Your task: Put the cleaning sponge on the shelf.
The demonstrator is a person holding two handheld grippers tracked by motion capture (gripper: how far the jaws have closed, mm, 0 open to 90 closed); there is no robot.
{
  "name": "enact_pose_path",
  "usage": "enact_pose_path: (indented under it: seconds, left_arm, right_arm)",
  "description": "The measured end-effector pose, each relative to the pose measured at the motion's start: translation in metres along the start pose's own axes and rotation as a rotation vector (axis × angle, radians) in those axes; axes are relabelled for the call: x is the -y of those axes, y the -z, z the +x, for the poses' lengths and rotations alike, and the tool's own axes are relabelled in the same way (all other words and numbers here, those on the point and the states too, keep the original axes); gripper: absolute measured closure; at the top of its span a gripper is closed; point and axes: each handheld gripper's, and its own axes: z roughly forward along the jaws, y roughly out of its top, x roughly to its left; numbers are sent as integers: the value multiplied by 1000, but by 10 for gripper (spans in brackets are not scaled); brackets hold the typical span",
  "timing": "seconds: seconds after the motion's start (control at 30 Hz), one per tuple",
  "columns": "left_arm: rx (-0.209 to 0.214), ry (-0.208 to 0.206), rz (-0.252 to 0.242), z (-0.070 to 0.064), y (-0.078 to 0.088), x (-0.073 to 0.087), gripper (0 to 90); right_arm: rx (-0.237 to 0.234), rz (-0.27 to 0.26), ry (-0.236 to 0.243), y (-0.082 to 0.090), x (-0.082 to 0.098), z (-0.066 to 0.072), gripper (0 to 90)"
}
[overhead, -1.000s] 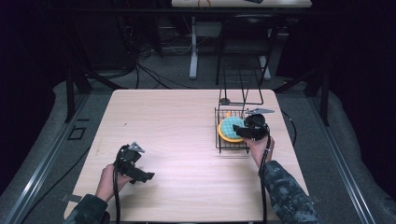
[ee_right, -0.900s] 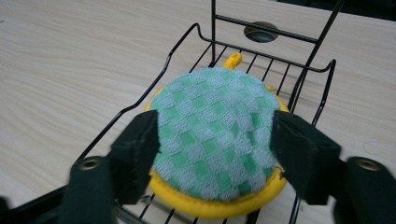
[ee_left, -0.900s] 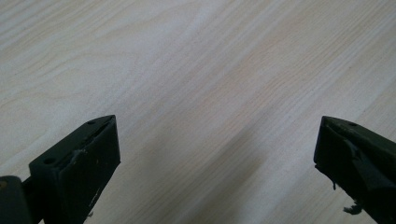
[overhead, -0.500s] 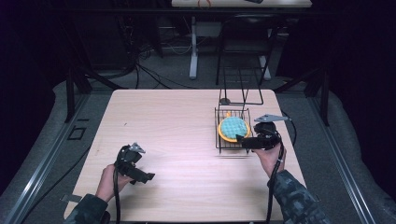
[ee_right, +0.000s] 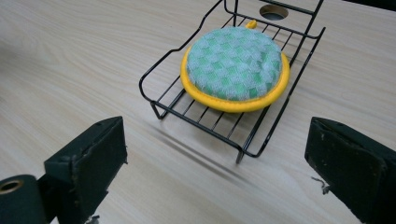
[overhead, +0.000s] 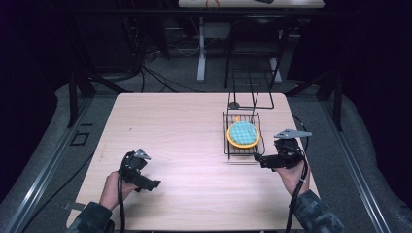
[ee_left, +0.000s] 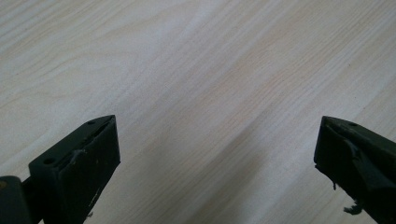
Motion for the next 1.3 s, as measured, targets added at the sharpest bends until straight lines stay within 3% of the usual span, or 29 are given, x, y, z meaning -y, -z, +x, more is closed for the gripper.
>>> enact_pose_path:
  seconds: [0.33, 0.7, 0.8, 0.83, 0.93, 1.3]
  left_arm:
    - [0, 10, -14, 1, 0, 0, 3]
    - [-2, 14, -15, 2, 0, -1, 3]
    - [0, 13, -11, 2, -1, -2, 3]
    - [-2, 11, -6, 2, -1, -2, 3]
    - [-4, 7, -6, 1, -2, -3, 3]
    - [2, 0, -17, 0, 1, -3, 3]
  right_arm:
    - [11, 20, 1, 27, 23, -1, 18]
    - [43, 44, -49, 48, 54, -13, 7]
    - [45, 69, -63, 47, 63, -18, 6]
    - [46, 106, -74, 44, 68, -21, 1]
    - [42, 140, -64, 39, 72, -23, 0]
    - [32, 216, -59, 28, 77, -27, 0]
